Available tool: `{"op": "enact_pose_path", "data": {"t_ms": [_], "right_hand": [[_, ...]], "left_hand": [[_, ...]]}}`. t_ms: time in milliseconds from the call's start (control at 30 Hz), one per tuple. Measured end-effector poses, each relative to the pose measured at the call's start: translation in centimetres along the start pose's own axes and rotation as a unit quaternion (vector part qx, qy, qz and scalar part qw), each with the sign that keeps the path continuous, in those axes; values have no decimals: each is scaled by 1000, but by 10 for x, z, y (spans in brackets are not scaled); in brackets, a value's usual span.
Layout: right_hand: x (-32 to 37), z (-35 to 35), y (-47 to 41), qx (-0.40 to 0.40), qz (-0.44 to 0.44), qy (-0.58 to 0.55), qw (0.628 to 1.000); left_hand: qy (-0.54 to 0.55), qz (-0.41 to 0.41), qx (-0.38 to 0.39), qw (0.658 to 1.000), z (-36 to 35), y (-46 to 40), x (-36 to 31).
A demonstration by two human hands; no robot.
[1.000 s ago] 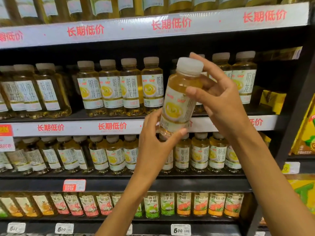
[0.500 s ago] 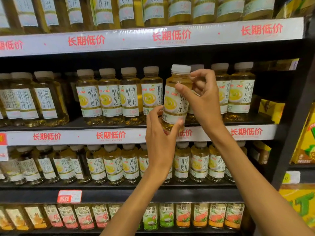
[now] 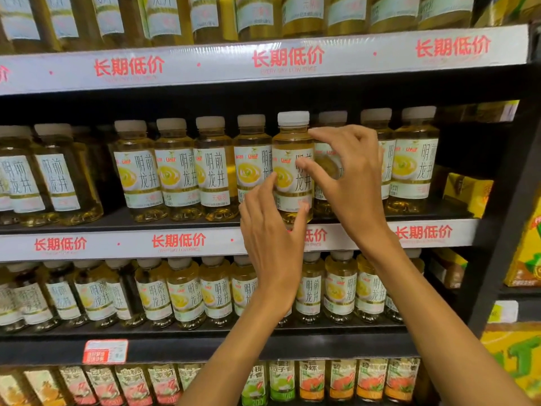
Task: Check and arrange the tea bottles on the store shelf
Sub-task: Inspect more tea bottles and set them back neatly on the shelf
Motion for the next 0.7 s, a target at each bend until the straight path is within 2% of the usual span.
{"op": "enact_pose_path", "data": {"t_ms": [167, 333, 500, 633, 700], "right_hand": [[-6, -10, -3, -6, 46, 89, 995], [-12, -16, -5, -7, 72, 123, 990], [-20, -6, -21, -60, 36, 163, 984], [-29, -12, -28, -2, 30, 282, 959], [-29, -13, -28, 6, 42, 293, 955]], "left_hand": [[-40, -18, -4, 999, -7, -3, 2], [-63, -27, -9, 998, -11, -6, 2], [-38, -27, -12, 999, -11, -6, 1], [-22, -49, -18, 998, -10, -4, -4], [-14, -51, -15, 998, -11, -4, -5]]}}
Point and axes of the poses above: each hand's wrist, its own y-axis away from the middle knuckle, its own z-axis out of the back of the hand, x = y × z, the point moved 4 cm from there along -y, towards the middle knuckle, and after that the axes turned 2 degrees about -x, right-handed, at the moved point
